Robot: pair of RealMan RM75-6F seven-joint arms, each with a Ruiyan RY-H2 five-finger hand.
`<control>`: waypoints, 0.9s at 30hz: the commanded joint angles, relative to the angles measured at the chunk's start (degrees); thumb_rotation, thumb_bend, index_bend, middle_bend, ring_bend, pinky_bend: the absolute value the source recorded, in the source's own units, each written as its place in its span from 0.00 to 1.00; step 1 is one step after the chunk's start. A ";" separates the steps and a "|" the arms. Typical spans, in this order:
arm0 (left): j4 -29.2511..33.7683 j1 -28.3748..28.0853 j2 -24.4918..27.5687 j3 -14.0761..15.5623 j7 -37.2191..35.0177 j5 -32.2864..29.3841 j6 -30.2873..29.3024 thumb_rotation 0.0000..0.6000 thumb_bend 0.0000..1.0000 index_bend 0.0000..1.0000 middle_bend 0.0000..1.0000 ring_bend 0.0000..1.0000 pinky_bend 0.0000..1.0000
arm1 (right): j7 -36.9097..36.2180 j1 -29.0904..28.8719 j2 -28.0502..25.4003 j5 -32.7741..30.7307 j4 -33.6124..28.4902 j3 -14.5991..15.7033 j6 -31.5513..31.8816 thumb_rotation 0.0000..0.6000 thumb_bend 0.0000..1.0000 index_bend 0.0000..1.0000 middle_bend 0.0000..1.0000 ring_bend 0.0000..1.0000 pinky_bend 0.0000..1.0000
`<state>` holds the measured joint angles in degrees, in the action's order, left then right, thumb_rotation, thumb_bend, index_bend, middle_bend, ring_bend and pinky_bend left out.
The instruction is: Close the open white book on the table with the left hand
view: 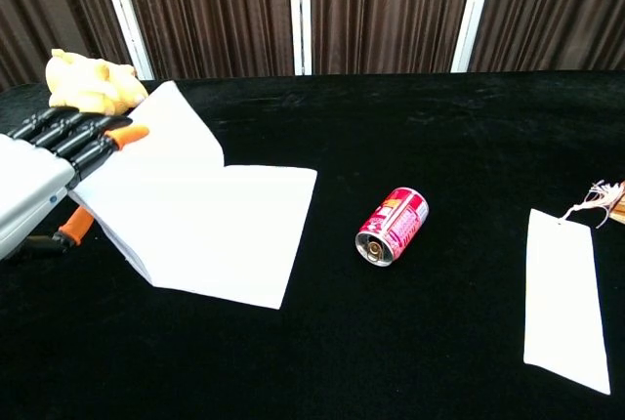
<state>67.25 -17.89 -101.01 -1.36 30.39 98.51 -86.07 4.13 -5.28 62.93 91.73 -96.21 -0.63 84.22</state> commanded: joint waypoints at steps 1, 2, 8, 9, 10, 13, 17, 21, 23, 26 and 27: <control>0.44 -1.28 -0.02 -0.67 0.49 1.98 -1.43 1.00 0.57 0.00 0.00 0.00 0.00 | 0.03 -0.02 0.00 -0.02 0.01 0.02 -0.08 1.00 0.03 0.03 0.00 0.00 0.00; 0.63 -1.48 -0.02 -0.78 0.71 2.24 -1.56 1.00 0.54 0.00 0.00 0.00 0.00 | 0.03 -0.03 -0.01 0.01 0.00 0.03 -0.09 1.00 0.03 0.03 0.00 0.00 0.00; 4.18 -2.06 0.37 -1.01 2.81 3.37 -2.09 1.00 0.41 0.00 0.00 0.00 0.00 | -0.20 0.01 -0.10 0.04 0.03 0.00 0.04 1.00 0.03 0.03 0.00 0.00 0.00; 4.37 -1.99 0.54 -0.90 3.01 3.53 -2.27 1.00 0.39 0.00 0.00 0.00 0.00 | -0.29 0.01 -0.12 0.00 0.05 -0.02 0.04 1.00 0.03 0.03 0.00 0.00 0.00; 4.37 -1.94 0.61 -0.89 3.15 3.58 -2.39 1.00 0.38 0.00 0.00 0.00 0.00 | -0.34 0.01 -0.12 -0.02 0.05 -0.02 0.04 1.00 0.03 0.03 0.00 0.00 0.00; 3.73 -2.00 0.43 -1.60 3.49 2.86 -2.28 1.00 0.36 0.00 0.00 0.00 0.00 | -0.34 0.01 -0.14 0.19 -0.12 0.03 0.12 1.00 0.03 0.03 0.00 0.00 0.00; 4.54 -2.00 0.53 -2.40 3.01 1.27 -1.56 1.00 0.36 0.00 0.00 0.00 0.00 | -0.25 0.07 -0.25 0.47 -0.36 0.02 0.43 1.00 0.03 0.03 0.00 0.00 0.00; 4.81 -1.29 1.41 -2.10 2.54 0.61 -1.86 1.00 0.36 0.00 0.00 0.00 0.00 | -0.06 -0.02 -0.12 0.21 -0.11 0.06 0.02 1.00 0.03 0.03 0.00 0.00 0.00; 5.59 -0.41 2.27 -1.83 1.92 -0.15 -2.29 1.00 0.32 0.00 0.00 0.00 0.00 | -0.14 0.01 -0.14 0.23 -0.08 0.02 0.14 1.00 0.03 0.03 0.00 0.00 0.00; 9.44 2.33 5.93 -1.26 1.67 -2.98 -2.96 1.00 0.26 0.00 0.00 0.00 0.00 | -0.31 0.09 -0.22 0.25 -0.08 -0.10 0.46 1.00 0.03 0.03 0.00 0.00 0.00; 11.36 3.28 7.60 -1.03 1.33 -3.93 -3.22 1.00 0.25 0.00 0.00 0.00 0.00 | -0.26 0.09 -0.22 0.22 -0.06 -0.11 0.45 1.00 0.03 0.03 0.00 0.00 0.00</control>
<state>75.47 -16.65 -96.26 -2.89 32.20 96.66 -88.64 3.87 -5.19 62.71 91.96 -96.27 -0.73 84.67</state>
